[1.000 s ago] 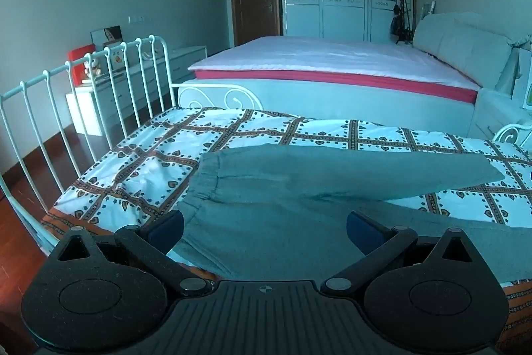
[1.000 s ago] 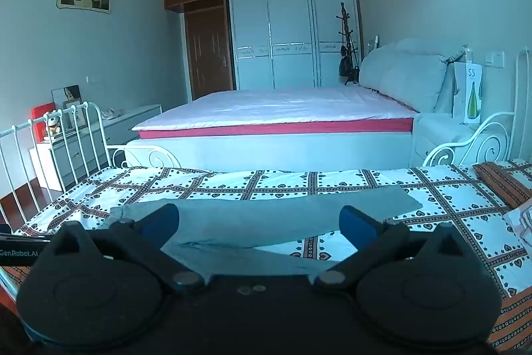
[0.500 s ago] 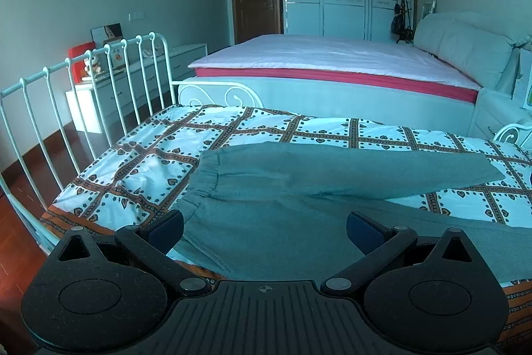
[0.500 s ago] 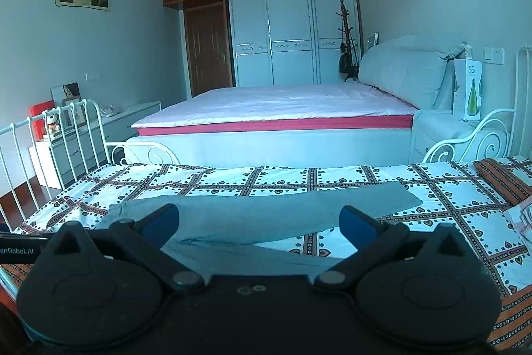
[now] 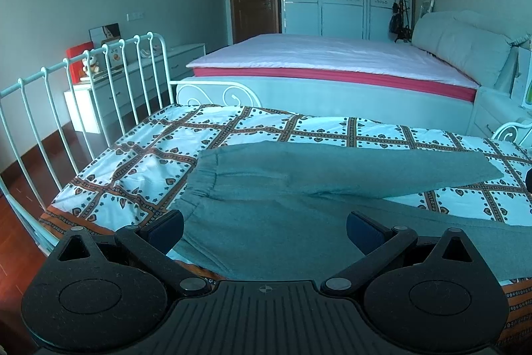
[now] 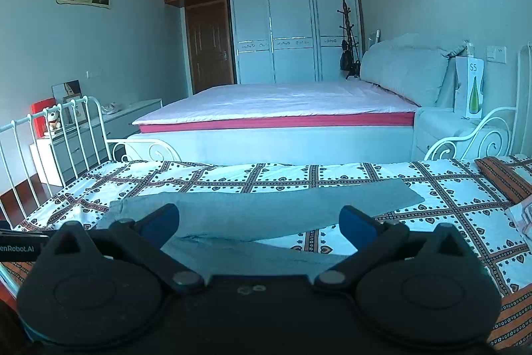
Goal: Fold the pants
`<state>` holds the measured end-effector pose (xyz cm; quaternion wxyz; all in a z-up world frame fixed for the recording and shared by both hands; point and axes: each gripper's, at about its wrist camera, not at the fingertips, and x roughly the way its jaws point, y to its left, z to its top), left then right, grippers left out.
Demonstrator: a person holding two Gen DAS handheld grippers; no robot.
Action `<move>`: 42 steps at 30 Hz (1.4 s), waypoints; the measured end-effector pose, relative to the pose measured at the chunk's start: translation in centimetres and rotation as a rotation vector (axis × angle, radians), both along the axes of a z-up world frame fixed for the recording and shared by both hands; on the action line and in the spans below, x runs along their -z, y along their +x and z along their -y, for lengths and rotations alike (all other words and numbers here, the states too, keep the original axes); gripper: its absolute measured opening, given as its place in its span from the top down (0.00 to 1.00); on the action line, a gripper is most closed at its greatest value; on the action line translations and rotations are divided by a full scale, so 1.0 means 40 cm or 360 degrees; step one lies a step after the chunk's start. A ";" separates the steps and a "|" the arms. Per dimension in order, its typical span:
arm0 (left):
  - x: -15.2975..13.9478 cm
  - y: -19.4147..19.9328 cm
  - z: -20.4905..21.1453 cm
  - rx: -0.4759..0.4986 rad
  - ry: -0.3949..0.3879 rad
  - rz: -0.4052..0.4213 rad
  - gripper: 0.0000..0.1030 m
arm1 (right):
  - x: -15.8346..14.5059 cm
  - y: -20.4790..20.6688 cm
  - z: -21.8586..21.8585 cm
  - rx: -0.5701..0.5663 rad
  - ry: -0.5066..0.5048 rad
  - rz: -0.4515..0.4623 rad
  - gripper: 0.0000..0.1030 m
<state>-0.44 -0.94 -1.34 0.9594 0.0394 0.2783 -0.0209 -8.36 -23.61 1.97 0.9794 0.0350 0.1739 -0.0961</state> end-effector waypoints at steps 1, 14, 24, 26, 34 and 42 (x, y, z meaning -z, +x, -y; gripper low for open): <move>-0.003 0.004 -0.007 0.0001 -0.0002 -0.0001 0.00 | 0.002 -0.001 0.001 0.0000 0.0001 0.0000 0.06; -0.005 0.010 -0.022 0.0006 -0.0005 -0.0007 0.00 | 0.008 -0.001 0.005 0.0000 0.0002 -0.0009 0.06; -0.004 0.010 -0.022 0.0006 -0.0006 -0.0008 0.00 | 0.013 0.003 0.006 0.0000 -0.0001 -0.0018 0.06; -0.004 0.010 -0.022 0.0005 -0.0006 -0.0007 0.00 | 0.014 0.002 0.007 0.0006 -0.0004 -0.0014 0.06; 0.001 0.010 -0.022 0.0004 -0.0004 -0.0011 0.00 | 0.025 -0.001 0.013 0.0030 0.0003 -0.0023 0.06; 0.002 0.009 -0.022 0.0007 -0.0004 -0.0014 0.00 | 0.020 0.004 0.008 0.0030 -0.0004 -0.0039 0.06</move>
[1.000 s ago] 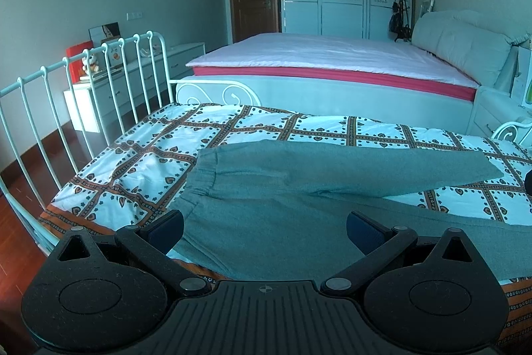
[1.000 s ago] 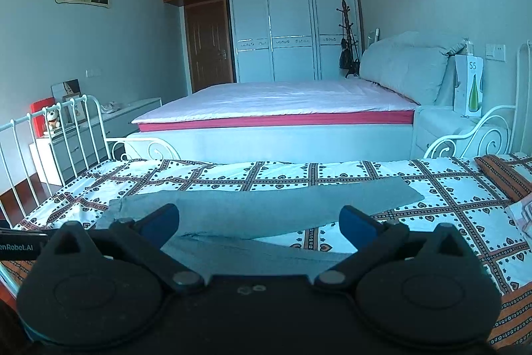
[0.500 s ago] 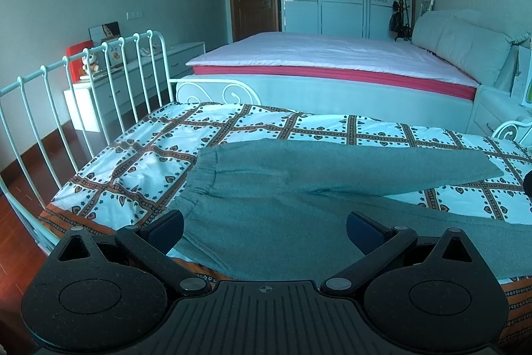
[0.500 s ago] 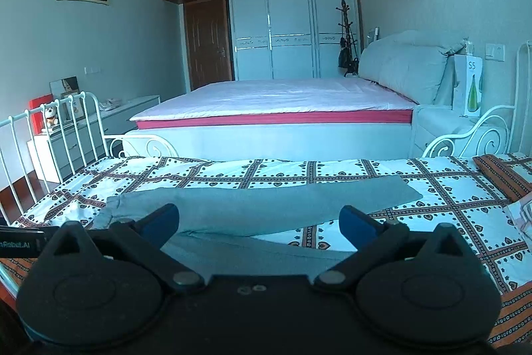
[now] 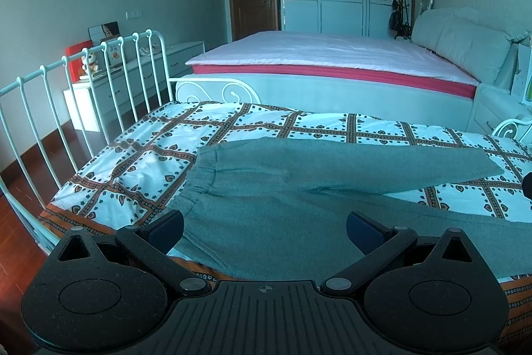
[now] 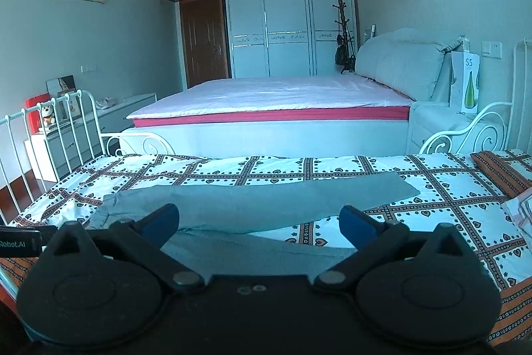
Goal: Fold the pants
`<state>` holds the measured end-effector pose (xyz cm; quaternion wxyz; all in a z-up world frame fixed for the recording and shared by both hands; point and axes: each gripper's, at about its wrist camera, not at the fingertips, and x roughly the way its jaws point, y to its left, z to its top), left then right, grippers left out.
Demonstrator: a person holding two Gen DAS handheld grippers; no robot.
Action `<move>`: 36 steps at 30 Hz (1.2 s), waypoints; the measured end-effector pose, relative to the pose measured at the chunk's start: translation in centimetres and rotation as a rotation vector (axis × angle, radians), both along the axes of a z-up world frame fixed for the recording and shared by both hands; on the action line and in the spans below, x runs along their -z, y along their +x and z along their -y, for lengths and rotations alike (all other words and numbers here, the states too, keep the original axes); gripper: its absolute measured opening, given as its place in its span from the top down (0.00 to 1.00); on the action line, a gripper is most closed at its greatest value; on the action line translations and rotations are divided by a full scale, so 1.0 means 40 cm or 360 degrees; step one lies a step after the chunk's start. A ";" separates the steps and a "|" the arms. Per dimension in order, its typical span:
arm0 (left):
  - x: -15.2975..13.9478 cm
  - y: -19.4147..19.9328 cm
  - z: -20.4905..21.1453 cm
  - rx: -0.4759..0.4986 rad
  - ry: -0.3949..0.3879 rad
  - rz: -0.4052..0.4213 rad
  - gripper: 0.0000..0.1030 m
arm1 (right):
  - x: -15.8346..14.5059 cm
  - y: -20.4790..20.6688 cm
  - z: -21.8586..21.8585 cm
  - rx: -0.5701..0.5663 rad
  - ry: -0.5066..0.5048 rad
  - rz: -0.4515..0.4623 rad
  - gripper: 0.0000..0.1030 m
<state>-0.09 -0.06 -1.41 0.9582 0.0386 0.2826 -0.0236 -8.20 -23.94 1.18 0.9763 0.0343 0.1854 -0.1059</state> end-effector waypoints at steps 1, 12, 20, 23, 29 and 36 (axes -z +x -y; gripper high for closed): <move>0.000 0.000 0.000 0.0000 0.0001 -0.0002 0.00 | 0.000 0.000 0.001 0.0000 0.0000 0.0001 0.06; 0.000 -0.002 0.011 0.0014 0.0024 0.0002 0.00 | 0.003 0.000 0.003 0.0001 0.0006 -0.0005 0.06; 0.009 0.009 0.019 0.0023 0.0031 -0.0014 0.00 | 0.016 0.001 0.009 0.0011 0.0006 -0.0020 0.06; 0.018 0.017 0.023 0.0026 0.0036 -0.0034 0.00 | 0.026 0.005 0.011 0.0009 0.0002 -0.0049 0.06; 0.028 0.034 0.036 0.0032 0.0063 -0.0051 0.00 | 0.036 0.032 0.016 0.0008 0.0022 -0.0078 0.06; 0.049 0.081 0.049 0.0041 0.0090 -0.0086 0.00 | 0.059 0.070 0.022 -0.0005 0.0030 -0.0130 0.06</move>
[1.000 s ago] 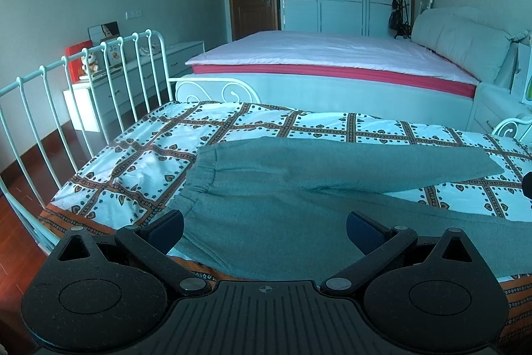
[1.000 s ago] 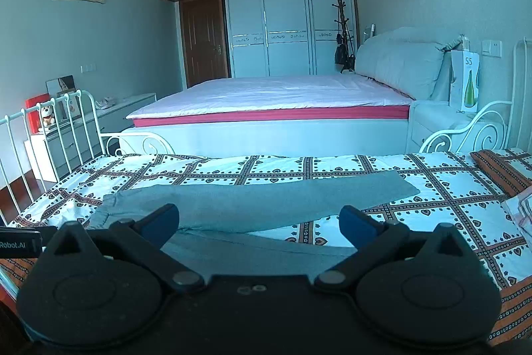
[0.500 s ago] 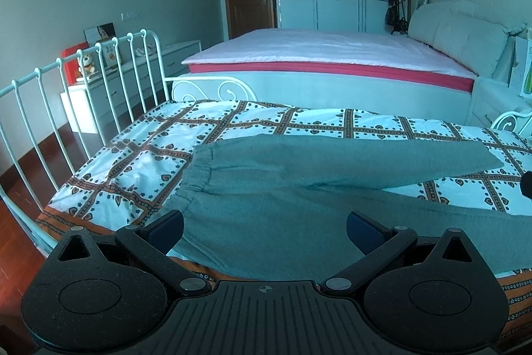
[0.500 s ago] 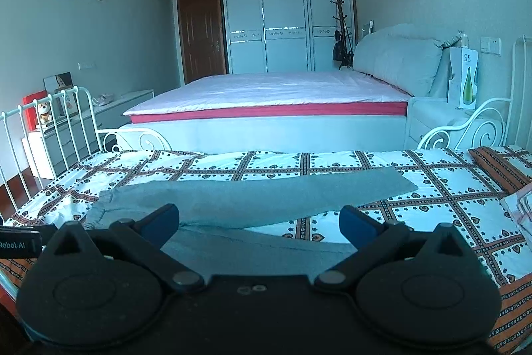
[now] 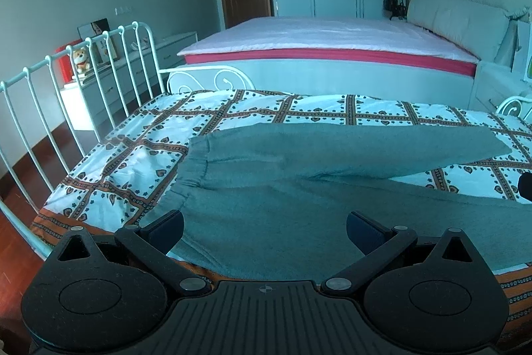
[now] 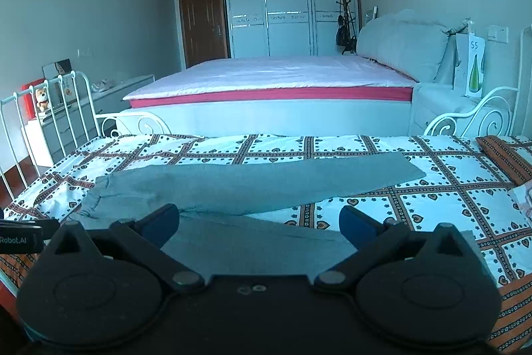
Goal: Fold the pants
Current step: 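Lower both grippers to the pant cuffs and close on them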
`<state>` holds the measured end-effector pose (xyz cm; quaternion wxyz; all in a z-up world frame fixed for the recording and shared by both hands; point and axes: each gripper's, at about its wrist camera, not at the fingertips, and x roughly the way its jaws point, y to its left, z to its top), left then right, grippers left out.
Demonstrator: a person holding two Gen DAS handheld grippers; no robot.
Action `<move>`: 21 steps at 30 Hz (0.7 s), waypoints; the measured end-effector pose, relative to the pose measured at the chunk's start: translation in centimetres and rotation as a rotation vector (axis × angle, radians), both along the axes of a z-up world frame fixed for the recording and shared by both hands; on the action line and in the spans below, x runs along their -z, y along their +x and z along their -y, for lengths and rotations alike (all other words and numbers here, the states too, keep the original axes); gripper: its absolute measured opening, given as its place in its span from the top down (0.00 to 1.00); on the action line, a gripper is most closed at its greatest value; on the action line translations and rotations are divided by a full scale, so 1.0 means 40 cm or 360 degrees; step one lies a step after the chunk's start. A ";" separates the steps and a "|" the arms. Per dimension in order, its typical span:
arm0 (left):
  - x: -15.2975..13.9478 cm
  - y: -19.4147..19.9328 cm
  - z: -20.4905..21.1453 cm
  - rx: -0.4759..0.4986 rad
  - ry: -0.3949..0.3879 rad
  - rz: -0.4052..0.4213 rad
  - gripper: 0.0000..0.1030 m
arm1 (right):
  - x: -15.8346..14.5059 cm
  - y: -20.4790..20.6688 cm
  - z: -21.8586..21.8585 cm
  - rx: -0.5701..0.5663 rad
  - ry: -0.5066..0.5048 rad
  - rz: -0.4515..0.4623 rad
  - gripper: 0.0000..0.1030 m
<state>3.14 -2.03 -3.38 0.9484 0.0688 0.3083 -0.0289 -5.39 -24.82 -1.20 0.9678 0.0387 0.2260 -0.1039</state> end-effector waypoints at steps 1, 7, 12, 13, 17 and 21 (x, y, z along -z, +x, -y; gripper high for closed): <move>0.004 0.008 0.001 -0.0001 0.0000 -0.0007 0.00 | 0.004 0.006 0.001 0.0000 0.0003 -0.0010 0.06; 0.031 0.059 0.005 0.0001 0.0007 -0.0047 0.00 | 0.028 0.047 0.004 -0.0020 0.0017 -0.0067 0.06; 0.057 0.124 -0.004 0.0042 0.0036 -0.0068 0.00 | 0.040 0.081 0.008 -0.0128 0.0033 -0.0066 0.06; 0.062 0.141 -0.008 0.0056 0.0046 -0.0073 0.00 | 0.042 0.091 0.008 -0.0159 0.0023 -0.0065 0.06; 0.077 0.221 -0.029 0.0103 0.0078 -0.0123 0.00 | 0.050 0.153 0.007 -0.0285 -0.0019 -0.0129 0.06; 0.095 0.294 -0.055 0.0110 0.0106 -0.0156 0.00 | 0.060 0.214 0.003 -0.0348 -0.0035 -0.0143 0.06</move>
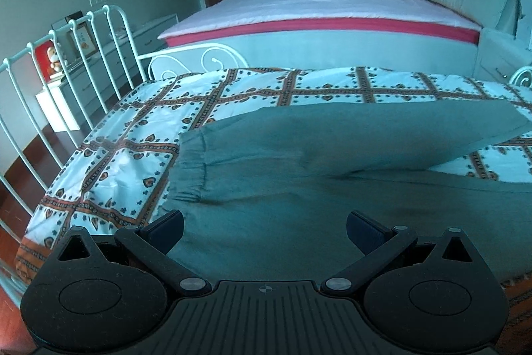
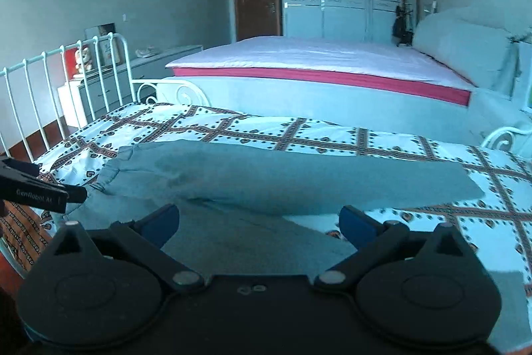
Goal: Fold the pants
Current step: 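Lower both grippers to the pant cuffs and close on them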
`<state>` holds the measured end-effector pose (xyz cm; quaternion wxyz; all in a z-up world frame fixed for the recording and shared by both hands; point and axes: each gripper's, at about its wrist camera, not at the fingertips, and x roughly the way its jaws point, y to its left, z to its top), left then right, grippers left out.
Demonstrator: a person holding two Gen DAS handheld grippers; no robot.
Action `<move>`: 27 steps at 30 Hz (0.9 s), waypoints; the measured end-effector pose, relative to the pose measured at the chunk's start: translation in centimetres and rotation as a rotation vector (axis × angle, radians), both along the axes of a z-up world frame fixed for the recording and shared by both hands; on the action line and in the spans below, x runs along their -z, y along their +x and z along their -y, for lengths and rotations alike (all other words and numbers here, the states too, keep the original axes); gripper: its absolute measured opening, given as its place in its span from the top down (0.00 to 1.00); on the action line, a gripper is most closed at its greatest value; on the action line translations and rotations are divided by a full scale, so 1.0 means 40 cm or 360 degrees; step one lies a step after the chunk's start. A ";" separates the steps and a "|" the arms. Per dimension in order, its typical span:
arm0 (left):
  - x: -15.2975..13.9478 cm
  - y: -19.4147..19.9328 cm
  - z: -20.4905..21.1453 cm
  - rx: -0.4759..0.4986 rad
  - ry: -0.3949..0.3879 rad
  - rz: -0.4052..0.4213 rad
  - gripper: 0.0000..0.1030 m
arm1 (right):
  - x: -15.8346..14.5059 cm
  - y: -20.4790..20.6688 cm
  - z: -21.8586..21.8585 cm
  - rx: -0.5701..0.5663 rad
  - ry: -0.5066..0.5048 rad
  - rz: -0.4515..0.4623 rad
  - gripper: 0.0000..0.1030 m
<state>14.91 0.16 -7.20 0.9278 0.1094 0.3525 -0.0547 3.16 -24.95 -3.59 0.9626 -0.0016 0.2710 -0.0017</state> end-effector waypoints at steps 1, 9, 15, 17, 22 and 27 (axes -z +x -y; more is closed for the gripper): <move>0.006 0.018 -0.006 -0.0001 0.0007 -0.0011 0.00 | 0.002 0.015 -0.001 -0.0020 0.0005 -0.0006 0.06; 0.067 0.191 -0.079 0.0036 0.0053 -0.0097 0.00 | 0.025 0.158 -0.011 -0.0223 -0.0046 -0.0032 0.06; 0.102 0.320 -0.122 0.0039 0.0110 -0.0112 0.00 | 0.045 0.262 -0.009 -0.0314 -0.0074 -0.0088 0.06; 0.112 0.363 -0.135 0.0049 0.0121 -0.0119 0.00 | 0.054 0.298 -0.007 -0.0341 -0.0065 -0.0116 0.06; 0.141 0.484 -0.167 0.0125 0.0123 -0.0207 0.00 | 0.078 0.399 -0.017 -0.0428 -0.0123 -0.0191 0.06; 0.165 0.602 -0.169 0.0150 0.0168 -0.0220 0.00 | 0.112 0.514 -0.033 -0.0517 -0.0231 -0.0266 0.06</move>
